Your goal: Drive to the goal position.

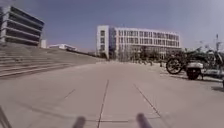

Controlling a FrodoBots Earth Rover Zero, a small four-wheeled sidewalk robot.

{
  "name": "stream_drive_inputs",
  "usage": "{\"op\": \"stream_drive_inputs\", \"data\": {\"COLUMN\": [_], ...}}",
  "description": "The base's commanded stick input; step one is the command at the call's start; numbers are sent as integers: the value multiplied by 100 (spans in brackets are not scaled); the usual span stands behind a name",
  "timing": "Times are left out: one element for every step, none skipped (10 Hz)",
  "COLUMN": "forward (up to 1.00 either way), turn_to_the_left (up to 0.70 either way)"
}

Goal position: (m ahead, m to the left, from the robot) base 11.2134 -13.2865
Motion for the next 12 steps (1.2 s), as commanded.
{"op": "stream_drive_inputs", "data": {"forward": [100,100,100,100,100,100,100,100,100,100,100,100], "turn_to_the_left": [0,0,0,-22,-39,-40,0,0,0,0,0,0]}}
